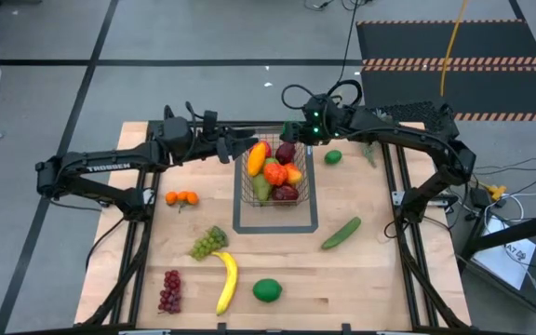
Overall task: Build produce basket
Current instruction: Put the top left green lime into the gold wire basket
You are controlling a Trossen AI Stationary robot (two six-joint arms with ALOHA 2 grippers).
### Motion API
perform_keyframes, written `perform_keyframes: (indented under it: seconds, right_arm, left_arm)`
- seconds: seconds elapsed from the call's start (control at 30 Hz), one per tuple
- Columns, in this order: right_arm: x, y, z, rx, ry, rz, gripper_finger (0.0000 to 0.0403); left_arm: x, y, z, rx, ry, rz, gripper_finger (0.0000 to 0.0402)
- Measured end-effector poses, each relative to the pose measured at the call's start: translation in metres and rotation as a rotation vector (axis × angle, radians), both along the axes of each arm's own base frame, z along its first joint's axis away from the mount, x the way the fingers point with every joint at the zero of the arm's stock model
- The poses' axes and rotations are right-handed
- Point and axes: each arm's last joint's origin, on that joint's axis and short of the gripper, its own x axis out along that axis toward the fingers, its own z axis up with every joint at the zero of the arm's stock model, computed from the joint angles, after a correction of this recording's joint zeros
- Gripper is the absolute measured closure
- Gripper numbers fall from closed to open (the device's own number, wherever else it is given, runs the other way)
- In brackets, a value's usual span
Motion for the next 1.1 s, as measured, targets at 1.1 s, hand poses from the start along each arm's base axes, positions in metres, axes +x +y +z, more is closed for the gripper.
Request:
perform_keyframes:
  seconds: [1.1]
  right_arm:
    - [0.004, -0.017, -0.039, 0.034, 0.189, -0.008, 0.0061]
  left_arm:
    - [0.005, -0.025, -0.003, 0.031, 0.032, -0.101, 0.0002]
